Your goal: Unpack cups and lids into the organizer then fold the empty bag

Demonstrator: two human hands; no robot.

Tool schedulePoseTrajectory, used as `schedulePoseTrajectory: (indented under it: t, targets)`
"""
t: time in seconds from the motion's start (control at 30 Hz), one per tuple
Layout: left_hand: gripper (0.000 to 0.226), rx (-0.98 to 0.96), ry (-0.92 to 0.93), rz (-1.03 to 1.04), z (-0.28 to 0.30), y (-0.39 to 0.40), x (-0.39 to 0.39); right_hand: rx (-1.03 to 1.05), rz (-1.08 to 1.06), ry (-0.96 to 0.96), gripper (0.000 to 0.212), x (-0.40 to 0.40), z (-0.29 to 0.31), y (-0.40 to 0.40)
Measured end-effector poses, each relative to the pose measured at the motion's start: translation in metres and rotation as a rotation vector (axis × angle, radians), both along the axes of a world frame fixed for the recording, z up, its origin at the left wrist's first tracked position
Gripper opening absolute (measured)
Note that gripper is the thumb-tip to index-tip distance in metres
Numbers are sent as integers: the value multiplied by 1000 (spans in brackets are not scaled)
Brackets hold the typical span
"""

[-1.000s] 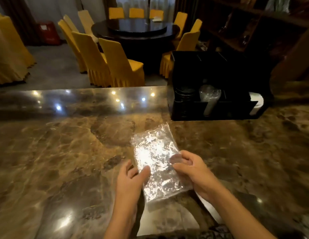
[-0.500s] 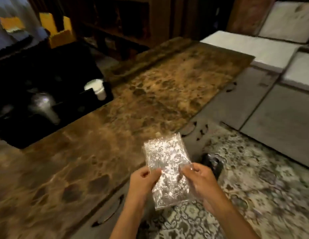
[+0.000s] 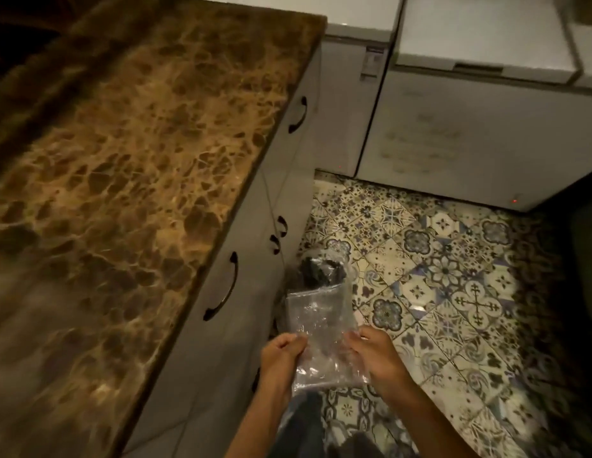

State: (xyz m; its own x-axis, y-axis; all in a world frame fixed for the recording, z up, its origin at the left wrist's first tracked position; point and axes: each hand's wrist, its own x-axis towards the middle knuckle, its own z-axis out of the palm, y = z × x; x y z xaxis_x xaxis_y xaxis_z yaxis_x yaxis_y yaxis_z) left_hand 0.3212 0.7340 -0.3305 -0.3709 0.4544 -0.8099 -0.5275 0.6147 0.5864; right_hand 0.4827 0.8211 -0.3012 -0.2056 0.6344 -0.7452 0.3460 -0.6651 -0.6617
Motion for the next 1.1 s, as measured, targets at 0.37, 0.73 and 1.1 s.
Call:
schedulePoseTrajectory:
  t: [0.37, 0.73, 1.1]
  targets:
    - [27, -282, -61, 49, -171, 122, -29, -170, -19, -235, 15, -41, -187, 115]
    - [14, -320, 17, 33, -372, 179, -39, -264, -67, -223, 15, -60, -407, 164]
    - [17, -330, -76, 193, -393, 165, -44, -399, -107, -251, 21, -63, -430, 171]
